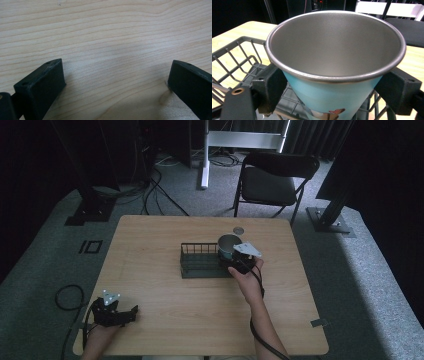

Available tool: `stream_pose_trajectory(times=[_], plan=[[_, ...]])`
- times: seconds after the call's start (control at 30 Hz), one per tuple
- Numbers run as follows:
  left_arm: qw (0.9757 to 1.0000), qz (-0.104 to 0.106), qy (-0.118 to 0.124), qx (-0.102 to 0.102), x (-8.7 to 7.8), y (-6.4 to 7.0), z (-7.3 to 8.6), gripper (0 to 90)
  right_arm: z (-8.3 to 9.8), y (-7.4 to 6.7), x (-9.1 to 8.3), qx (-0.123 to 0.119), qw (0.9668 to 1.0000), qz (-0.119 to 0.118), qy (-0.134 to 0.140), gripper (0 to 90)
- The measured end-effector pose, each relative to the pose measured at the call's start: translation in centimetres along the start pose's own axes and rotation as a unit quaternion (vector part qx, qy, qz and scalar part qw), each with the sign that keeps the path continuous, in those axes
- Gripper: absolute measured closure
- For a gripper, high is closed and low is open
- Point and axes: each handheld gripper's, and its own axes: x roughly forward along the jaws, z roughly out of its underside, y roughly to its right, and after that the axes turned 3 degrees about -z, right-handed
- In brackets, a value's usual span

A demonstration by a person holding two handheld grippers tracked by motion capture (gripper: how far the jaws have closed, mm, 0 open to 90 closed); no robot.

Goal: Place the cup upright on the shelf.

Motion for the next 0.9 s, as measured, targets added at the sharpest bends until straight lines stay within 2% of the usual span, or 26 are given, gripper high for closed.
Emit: stream_pose_trajectory(times=[0.07, 0.3, 0.37, 0.6, 0.9], plan=[[1.0000, 0.000, 0.000, 0.000, 0.0, 0.0, 0.0, 1.5, 0.1, 0.0, 0.0, -0.005, 1.0000, 0.002, 0.000, 15.3], [1.0000, 0.000, 0.000, 0.000, 0.0, 0.0, 0.0, 1.4, -0.1, 0.1, -0.3, 0.010, 0.9999, -0.005, -0.007, 14.6], [1.0000, 0.000, 0.000, 0.000, 0.0, 0.0, 0.0, 1.4, -0.1, 0.0, -0.3, 0.007, 0.9999, -0.006, -0.010, 13.0], [1.0000, 0.000, 0.000, 0.000, 0.0, 0.0, 0.0, 1.5, -0.5, -0.4, -2.1, 0.008, 0.9999, -0.007, -0.004, 11.8], [1.0000, 0.000, 0.000, 0.000, 0.0, 0.0, 0.0, 1.4, 0.1, 0.0, -4.2, 0.002, 0.9999, -0.011, -0.006, 11.8]])
